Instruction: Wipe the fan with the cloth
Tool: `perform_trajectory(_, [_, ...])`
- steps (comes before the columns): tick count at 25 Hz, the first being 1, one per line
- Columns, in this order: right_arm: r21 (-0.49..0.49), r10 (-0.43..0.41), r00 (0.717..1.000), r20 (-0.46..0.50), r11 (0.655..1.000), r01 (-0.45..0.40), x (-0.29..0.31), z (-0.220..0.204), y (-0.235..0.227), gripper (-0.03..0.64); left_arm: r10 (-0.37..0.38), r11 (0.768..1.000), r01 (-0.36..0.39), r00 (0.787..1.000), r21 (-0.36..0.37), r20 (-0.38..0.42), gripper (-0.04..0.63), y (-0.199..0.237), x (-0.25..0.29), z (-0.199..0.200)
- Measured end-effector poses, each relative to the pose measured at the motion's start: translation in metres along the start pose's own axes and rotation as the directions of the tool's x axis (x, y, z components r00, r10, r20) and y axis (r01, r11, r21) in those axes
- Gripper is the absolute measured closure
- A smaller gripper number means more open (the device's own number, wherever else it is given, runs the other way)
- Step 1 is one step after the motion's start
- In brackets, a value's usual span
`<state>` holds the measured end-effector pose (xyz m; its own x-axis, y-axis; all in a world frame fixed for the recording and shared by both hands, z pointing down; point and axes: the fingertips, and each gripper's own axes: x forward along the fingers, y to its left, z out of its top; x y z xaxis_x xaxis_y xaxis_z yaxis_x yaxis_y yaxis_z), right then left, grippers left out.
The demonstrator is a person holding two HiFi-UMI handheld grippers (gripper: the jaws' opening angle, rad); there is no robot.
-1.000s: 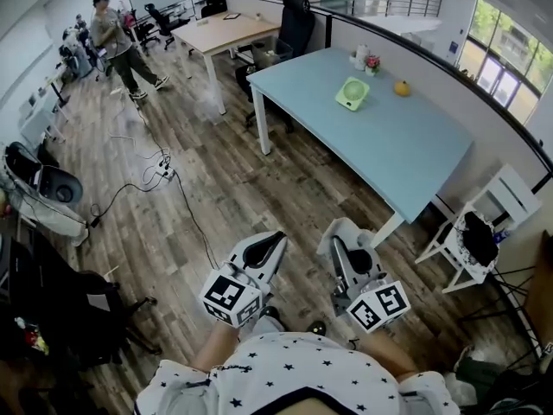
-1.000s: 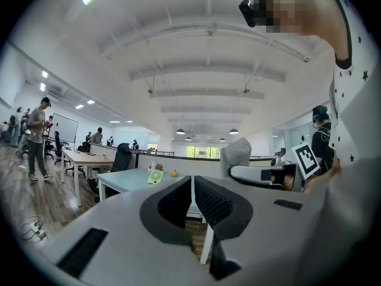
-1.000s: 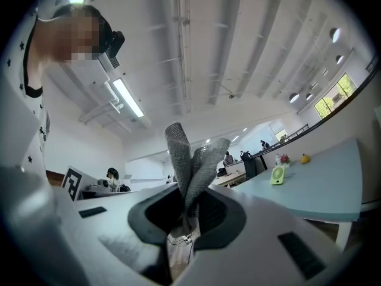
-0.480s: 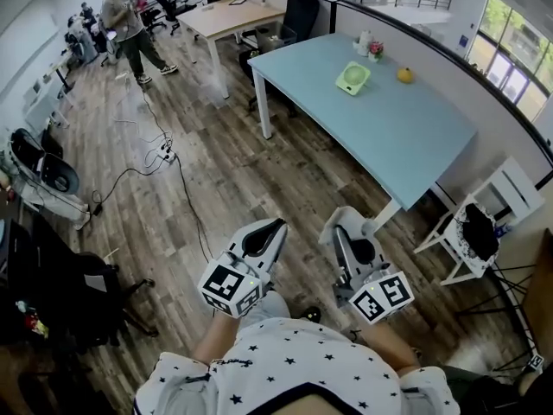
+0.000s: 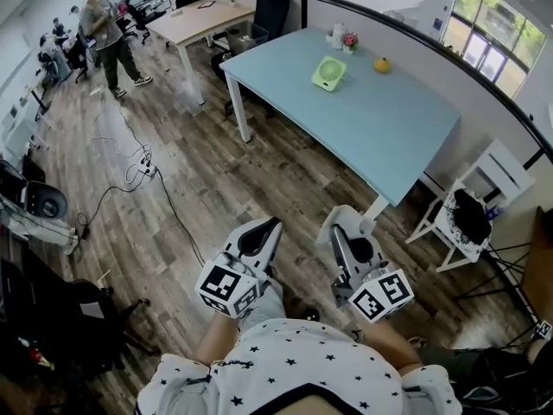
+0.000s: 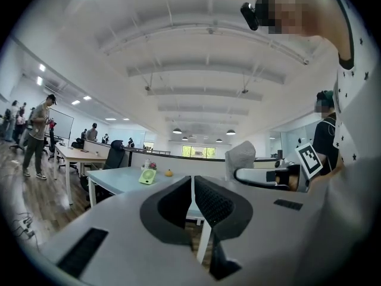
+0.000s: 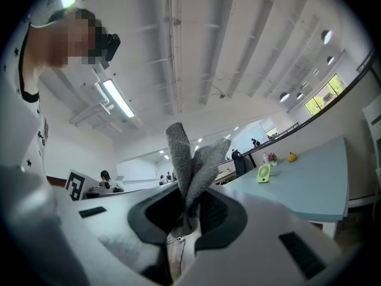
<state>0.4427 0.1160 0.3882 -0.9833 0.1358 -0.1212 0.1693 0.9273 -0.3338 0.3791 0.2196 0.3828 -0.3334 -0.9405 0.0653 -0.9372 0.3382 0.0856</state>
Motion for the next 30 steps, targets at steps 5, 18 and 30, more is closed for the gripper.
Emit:
perform_trajectory(5, [-0.004, -0.047, 0.999, 0.001, 0.999, 0.047, 0.023, 0.001, -0.015, 0.574, -0.044, 0.999, 0.044, 0.999, -0.013, -0.006, 0.555, 0.023, 0.022, 0.000])
perform_trajectory(18, [-0.033, -0.112, 0.994, 0.001, 0.993, 0.112, 0.128, 0.005, -0.038, 0.574, -0.112, 0.994, 0.112, 0.994, 0.017, 0.003, 0.555, 0.122, 0.071, 0.015])
perform_trajectory(30, [0.004, -0.126, 0.991, -0.041, 0.992, 0.126, 0.230, -0.019, -0.046, 0.574, -0.092, 0.996, 0.092, 0.996, -0.012, -0.015, 0.555, 0.228, 0.085, 0.013])
